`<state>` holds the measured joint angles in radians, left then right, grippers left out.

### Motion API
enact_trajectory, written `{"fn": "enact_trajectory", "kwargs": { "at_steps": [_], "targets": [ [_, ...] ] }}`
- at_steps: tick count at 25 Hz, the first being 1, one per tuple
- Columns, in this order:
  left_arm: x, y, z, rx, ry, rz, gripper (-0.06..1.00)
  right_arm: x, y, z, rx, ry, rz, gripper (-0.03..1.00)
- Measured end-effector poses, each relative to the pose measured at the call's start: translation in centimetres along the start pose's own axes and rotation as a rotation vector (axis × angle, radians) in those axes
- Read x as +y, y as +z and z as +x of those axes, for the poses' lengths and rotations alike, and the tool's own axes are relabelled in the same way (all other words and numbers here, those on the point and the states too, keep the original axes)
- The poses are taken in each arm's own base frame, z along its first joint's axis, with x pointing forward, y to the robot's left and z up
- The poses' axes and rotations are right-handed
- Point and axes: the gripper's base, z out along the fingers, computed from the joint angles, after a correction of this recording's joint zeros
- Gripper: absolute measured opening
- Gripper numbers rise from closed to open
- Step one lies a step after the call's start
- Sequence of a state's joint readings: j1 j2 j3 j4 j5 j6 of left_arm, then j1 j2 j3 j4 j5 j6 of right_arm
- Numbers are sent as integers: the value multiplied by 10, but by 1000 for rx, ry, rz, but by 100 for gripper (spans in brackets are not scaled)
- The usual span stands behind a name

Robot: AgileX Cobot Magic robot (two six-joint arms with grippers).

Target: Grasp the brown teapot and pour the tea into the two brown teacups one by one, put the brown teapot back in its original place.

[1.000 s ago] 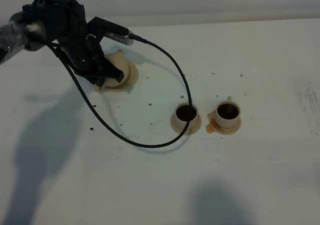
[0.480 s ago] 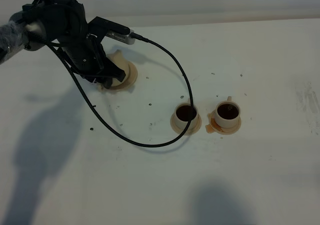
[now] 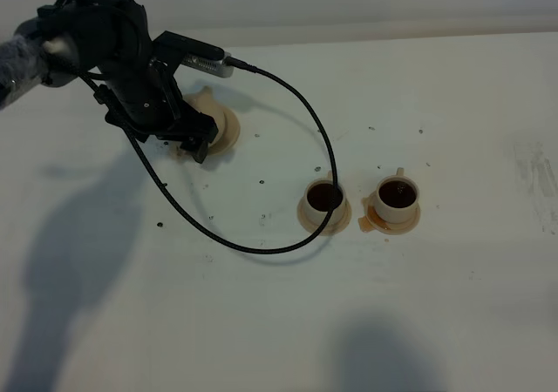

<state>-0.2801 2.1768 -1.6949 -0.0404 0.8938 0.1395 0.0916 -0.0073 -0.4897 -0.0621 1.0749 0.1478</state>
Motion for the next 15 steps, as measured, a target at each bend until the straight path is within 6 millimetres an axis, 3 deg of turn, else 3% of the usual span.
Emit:
{"fn": "enact_trajectory", "kwargs": {
  "at_steps": [8, 15],
  "targets": [
    [3, -55, 2, -85, 39, -62, 8, 0, 0, 0, 0, 0, 0, 22],
    [27, -78, 13, -67, 7, -108, 8, 0, 0, 0, 0, 0, 0, 22]
  ]
}}
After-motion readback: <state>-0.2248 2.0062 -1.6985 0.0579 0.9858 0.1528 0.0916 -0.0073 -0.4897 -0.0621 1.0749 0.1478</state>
